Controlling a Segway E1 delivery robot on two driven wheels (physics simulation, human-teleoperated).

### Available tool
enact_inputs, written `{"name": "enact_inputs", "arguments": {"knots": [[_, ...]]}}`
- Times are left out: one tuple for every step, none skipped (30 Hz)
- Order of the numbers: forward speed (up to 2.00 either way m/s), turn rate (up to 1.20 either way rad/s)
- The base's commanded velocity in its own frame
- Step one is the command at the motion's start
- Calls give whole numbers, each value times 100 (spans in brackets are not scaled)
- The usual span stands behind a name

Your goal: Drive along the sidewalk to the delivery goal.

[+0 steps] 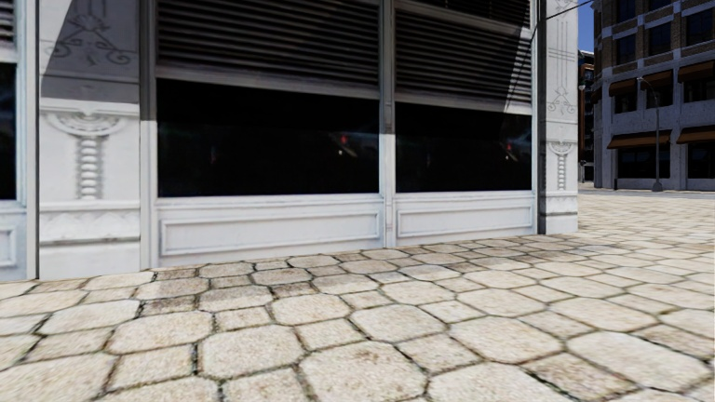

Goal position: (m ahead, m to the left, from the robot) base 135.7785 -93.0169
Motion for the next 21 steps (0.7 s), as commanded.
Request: {"name": "enact_inputs", "arguments": {"knots": [[0,0],[0,0],[0,0],[0,0],[0,0],[0,0],[0,0],[0,0],[0,0],[21,0],[21,0],[54,-12],[102,-21],[119,-25],[119,-25],[131,-27],[143,-32],[166,-36],[166,-36],[184,-37],[200,-38]]}}
